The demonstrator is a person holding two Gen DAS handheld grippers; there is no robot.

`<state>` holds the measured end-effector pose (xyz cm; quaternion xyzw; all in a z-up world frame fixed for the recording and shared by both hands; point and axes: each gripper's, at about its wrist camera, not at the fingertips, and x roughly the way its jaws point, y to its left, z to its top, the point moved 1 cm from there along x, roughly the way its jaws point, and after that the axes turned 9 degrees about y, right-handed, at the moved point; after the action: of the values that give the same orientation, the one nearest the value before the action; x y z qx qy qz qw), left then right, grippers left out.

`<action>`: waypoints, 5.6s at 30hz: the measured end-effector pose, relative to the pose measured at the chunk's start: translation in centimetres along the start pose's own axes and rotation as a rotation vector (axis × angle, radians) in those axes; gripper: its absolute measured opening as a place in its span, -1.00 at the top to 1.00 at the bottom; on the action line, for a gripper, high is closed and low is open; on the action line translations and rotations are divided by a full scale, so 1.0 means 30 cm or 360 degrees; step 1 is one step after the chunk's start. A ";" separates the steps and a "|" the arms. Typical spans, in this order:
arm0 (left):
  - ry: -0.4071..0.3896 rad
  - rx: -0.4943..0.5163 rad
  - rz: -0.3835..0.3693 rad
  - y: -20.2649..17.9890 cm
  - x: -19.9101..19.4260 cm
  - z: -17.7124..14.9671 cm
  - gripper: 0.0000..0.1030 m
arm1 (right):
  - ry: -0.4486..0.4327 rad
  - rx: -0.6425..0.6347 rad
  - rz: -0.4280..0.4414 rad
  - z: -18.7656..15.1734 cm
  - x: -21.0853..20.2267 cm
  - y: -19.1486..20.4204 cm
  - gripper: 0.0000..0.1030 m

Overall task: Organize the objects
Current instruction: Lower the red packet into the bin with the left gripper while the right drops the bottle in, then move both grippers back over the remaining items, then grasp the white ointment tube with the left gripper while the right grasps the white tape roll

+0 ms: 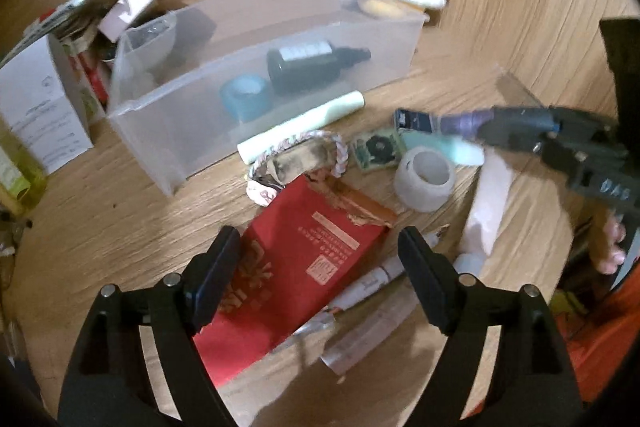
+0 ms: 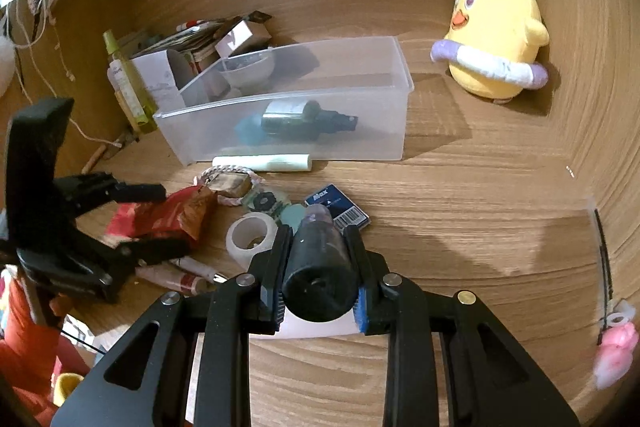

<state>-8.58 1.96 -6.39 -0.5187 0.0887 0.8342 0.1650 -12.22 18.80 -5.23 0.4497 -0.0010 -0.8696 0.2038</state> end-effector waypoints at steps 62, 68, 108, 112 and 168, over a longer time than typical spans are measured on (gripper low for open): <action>-0.0292 -0.0377 0.0064 0.318 -0.189 -0.055 -0.03 | 0.0137 -0.0486 -0.0513 0.563 0.299 0.085 0.55; -0.0364 -0.0442 0.0083 0.359 -0.263 0.042 -0.03 | 0.0248 -0.0568 -0.0447 0.573 0.384 0.151 0.55; -0.0234 -0.0359 0.0233 0.248 -0.137 0.383 -0.46 | -0.0066 -0.0387 -0.0112 0.295 -0.007 0.086 -0.52; -0.0266 -0.0351 0.0241 0.222 -0.189 0.282 -0.52 | -0.0059 -0.0403 -0.0116 0.235 -0.015 0.110 -0.55; -0.0405 -0.0573 0.0170 0.221 -0.286 -0.134 0.71 | -0.0132 -0.0228 0.0020 0.151 -0.035 0.172 0.33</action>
<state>-4.17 -7.07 -0.67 -0.4248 -0.0557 0.9029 0.0351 -13.39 13.62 -0.76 0.3975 0.0501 -0.8840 0.2407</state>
